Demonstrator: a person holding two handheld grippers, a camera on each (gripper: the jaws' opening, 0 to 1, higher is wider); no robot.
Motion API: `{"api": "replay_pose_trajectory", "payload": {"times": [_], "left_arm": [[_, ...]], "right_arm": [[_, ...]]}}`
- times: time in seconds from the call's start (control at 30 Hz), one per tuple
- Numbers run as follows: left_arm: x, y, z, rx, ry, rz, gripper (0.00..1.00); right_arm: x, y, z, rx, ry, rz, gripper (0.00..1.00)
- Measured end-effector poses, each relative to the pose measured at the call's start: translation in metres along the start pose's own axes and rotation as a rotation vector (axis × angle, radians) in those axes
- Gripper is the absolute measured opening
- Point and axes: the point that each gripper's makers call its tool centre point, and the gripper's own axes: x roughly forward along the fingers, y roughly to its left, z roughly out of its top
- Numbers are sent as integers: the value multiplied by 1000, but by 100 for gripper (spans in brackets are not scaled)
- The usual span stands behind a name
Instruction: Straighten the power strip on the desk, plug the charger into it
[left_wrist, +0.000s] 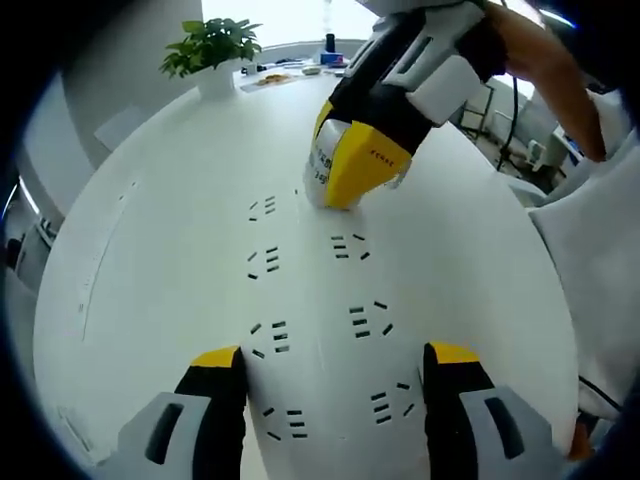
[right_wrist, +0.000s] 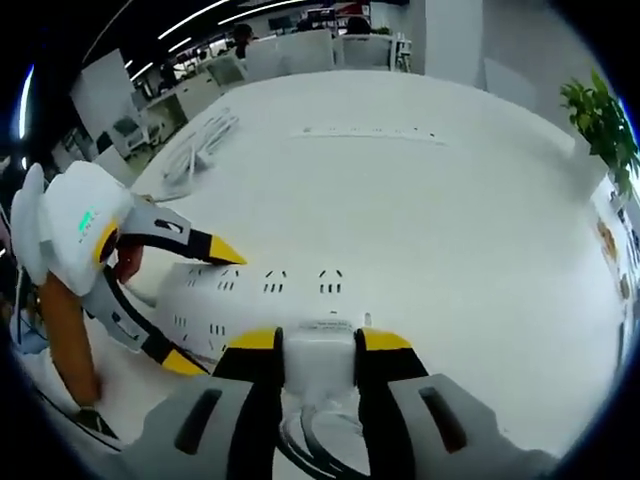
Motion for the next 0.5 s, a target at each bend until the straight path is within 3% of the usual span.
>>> {"api": "replay_pose_trajectory", "payload": {"times": [0.1,0.17,0.2,0.27,0.33,0.37,0.43,0.5], "left_arm": [[0,0,0,1,-6,-2,73],[0,0,0,1,-5,-1,73],[0,0,0,1,-5,-1,73],[0,0,0,1,-9,-3,73],[0,-1,0,1,-7,-2,73],[0,-1,0,1,-6,-2,73],[0,-2,0,0,-4,-1,73],[-1,-2,0,0,-5,-1,73]], "right_arm": [[-11,5,7,-51,-44,29,31],[-22,12,23,-149,-110,61,39],[-29,15,29,-221,-127,64,42],[-39,20,37,-470,-132,69,42],[-44,20,45,-824,-153,14,42],[-43,18,45,-938,-144,-21,44],[-40,14,39,-1049,-90,-45,49],[-34,18,26,-1071,-36,14,47]]}}
